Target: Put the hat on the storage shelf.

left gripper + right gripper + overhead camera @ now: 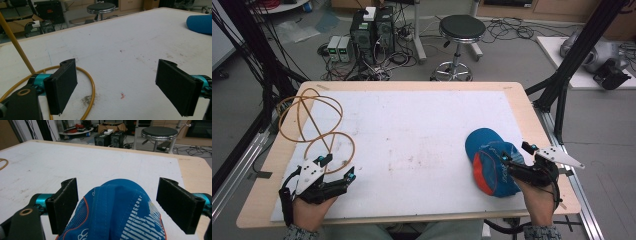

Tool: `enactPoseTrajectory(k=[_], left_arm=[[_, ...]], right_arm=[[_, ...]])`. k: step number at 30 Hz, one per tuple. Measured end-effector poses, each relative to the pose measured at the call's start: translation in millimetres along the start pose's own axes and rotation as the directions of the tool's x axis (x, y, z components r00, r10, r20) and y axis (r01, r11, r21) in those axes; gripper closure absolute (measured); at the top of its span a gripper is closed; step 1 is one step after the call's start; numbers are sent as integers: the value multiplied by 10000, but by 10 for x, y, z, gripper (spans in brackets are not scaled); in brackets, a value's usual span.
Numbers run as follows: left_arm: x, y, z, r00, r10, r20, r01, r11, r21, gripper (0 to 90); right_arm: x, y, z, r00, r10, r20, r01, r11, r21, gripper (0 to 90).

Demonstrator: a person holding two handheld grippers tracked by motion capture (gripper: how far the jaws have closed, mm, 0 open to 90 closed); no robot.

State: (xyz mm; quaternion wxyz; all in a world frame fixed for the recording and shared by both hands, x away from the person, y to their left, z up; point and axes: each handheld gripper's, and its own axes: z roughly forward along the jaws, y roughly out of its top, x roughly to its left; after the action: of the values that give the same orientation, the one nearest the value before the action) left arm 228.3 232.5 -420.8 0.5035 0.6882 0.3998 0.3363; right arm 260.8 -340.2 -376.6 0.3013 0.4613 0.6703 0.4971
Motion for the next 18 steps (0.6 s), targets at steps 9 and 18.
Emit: enactPoseTrajectory(k=[9,18], left_arm=[[-7,-1,-2,10000,14,28,-14,10000,-2,177],[-3,-2,0,10000,-20,10,20,10000,12,178]], right_arm=[[-13,24,-33,10000,8,-86,-6,9999,163,206],[-25,17,-94,9999,-10,-116,14,9994,357,268]])
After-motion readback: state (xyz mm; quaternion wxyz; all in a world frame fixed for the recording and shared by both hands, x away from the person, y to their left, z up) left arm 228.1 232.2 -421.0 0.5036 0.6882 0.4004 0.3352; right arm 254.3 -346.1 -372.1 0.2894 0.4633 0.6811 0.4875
